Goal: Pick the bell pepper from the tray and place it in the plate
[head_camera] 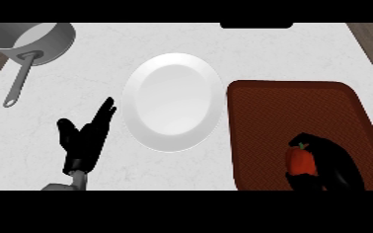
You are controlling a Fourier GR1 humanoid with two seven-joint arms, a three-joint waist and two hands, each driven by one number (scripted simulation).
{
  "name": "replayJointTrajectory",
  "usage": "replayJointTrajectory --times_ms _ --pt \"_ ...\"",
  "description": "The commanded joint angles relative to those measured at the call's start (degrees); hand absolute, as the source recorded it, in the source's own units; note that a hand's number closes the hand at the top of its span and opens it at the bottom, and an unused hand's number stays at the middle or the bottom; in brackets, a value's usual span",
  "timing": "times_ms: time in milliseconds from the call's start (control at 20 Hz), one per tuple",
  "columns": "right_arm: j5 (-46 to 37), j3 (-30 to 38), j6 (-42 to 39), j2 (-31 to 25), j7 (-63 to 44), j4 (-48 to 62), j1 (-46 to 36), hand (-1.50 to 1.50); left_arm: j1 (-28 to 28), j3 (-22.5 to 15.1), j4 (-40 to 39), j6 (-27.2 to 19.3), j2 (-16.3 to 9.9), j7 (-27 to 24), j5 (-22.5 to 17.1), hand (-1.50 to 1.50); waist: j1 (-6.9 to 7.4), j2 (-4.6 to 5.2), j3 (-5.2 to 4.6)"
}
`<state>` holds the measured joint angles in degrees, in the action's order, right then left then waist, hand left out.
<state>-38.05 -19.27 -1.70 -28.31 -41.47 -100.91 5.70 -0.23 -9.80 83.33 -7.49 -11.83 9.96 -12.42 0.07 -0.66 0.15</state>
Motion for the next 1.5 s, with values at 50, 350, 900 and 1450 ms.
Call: replayJointTrajectory --times_ms 50,350,900,1450 --pt "-3.5 0.3 -1.5 0.0 0.6 -1.8 1.5 1.50 -1.9 0.6 -4.3 -0.4 2.4 1.6 0.8 0.00 -0.33 0.65 -0.16" --pt "-7.7 3.5 1.6 -0.6 3.6 -1.5 -1.5 1.50 0.0 0.5 -1.0 -0.9 2.0 3.0 2.2 0.00 -0.14 0.60 -0.14" --pt "-31.8 -27.5 10.3 28.0 -17.0 -0.6 -22.5 1.50 -1.1 -2.4 -1.2 2.0 1.9 2.8 2.5 0.00 6.37 -0.13 -0.63" --pt "-41.7 -29.5 24.4 28.3 -32.9 2.3 -30.7 1.50 -1.5 -1.6 -2.0 1.0 2.8 2.5 2.5 0.00 5.02 0.49 -0.29"
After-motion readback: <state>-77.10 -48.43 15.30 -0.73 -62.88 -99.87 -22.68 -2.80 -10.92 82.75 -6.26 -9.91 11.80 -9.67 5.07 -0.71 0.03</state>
